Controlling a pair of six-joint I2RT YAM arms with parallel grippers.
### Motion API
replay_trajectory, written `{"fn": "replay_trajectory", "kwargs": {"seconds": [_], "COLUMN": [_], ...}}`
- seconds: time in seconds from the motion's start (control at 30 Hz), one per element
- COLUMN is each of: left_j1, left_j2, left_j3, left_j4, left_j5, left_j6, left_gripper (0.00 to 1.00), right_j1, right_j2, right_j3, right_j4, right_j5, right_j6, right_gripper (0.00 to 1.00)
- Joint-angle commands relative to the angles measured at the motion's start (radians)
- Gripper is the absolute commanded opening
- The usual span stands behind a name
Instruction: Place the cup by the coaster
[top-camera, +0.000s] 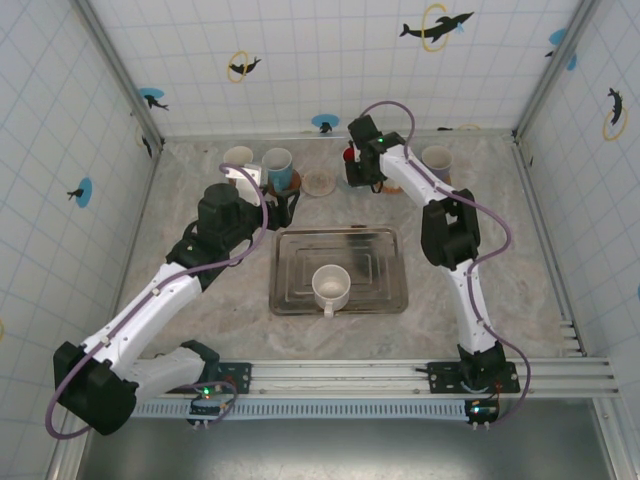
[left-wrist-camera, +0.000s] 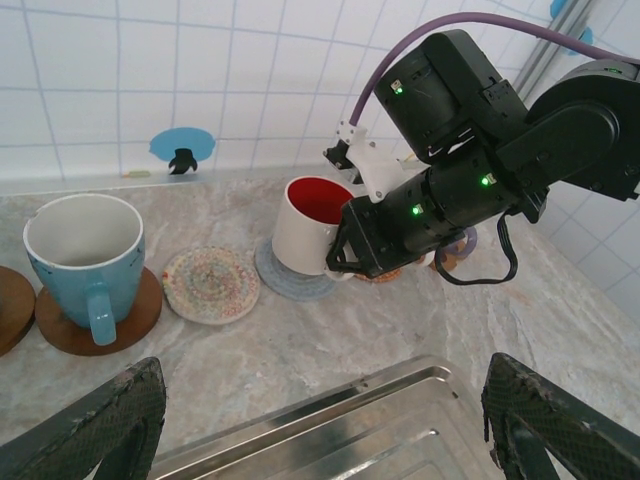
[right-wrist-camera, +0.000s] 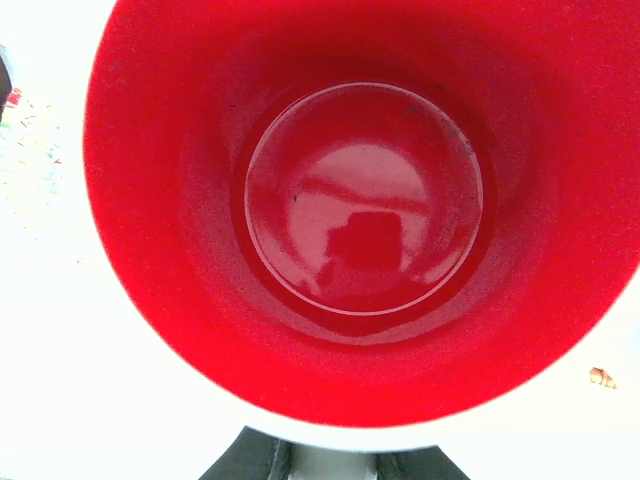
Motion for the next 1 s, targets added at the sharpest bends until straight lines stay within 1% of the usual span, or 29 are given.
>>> {"fn": "replay_trajectory", "kwargs": {"seconds": [0.0, 0.97], "left_j1": [-0.008, -0.007], "left_j2": [0.008, 0.007], "left_j3": [0.019, 0.017], "left_j4": [0.025, 0.017], "left_j5": [0.017, 0.015], "left_j6": [0.016, 0.019], "left_gripper": [0.83, 0.83], "right_j1": [-0.003, -0.003], "right_j2": [0.01, 0.043], "right_j3": [0.063, 0.082], "right_j4": [0.025, 0.018], "right_j5": [0.006, 0.0], "right_j6": [-0.016, -0.01], "right_gripper": [0.0, 0.0]}}
